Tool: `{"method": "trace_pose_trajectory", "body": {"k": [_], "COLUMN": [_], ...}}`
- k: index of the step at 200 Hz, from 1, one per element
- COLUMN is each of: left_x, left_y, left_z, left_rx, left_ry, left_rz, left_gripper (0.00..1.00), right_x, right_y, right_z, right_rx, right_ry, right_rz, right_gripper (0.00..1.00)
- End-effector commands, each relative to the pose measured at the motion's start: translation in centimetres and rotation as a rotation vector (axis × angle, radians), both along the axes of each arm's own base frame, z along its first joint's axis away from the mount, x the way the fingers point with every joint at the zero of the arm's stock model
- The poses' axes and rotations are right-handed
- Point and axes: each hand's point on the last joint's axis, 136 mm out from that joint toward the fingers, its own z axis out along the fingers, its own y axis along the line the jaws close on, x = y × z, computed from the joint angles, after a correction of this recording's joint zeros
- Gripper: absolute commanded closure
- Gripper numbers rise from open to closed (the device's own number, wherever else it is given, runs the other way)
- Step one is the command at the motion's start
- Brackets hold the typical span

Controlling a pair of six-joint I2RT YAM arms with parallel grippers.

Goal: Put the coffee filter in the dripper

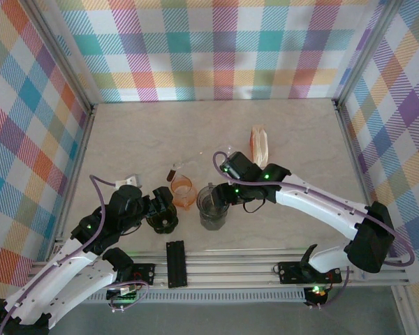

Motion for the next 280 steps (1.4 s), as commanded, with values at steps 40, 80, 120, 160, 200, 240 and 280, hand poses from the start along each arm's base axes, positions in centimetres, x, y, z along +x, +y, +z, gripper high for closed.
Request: {"method": "trace_pose_trajectory", "body": {"k": [40,80,120,160,200,240,280], "left_x": [0.4,0.9,1.2,1.2,1.3,1.6,1.8], "left_y": [-2.1,-2.3,-2.5,-2.5,-2.6,-2.7,-2.5], "left_z": [1.1,1.2,1.4,1.0,1.0,0.9,0.4], "left_rx": [-0.058,-0.056,-0.041,-0.039,-0.022,-0.002,0.021], "left_ry": [-0.015,-0.008,-0.026,-0.056,-0.067,-0.072,-0.066], "left_rz": [-0.064,-0.052,-0.068,-0.086,-0.102,-0.105,-0.097], "left_gripper": [0.00,0.00,0.00,0.06,0.09,0.08,0.06], "right_x": [2.7,6.9,11.8,17.1,21.4,23.4,24.5], "right_y": [-3.1,-7.2,-11.2,-13.0,-13.3,-11.5,-10.5], "right_z": [4.3,6.6,5.5,2.7,1.0,-0.3,-1.7], "right_rx": [0.012,-0.005,-0.072,-0.123,-0.149,-0.112,-0.098], "right_ry": [-0.198,-0.433,-0.376,-0.318,-0.303,-0.273,-0.237], "right_rz": [-0.121,-0.251,-0.344,-0.393,-0.408,-0.384,-0.385], "right_gripper": [0.23,0.23,0.22,0.38,0.61,0.65,0.67]}}
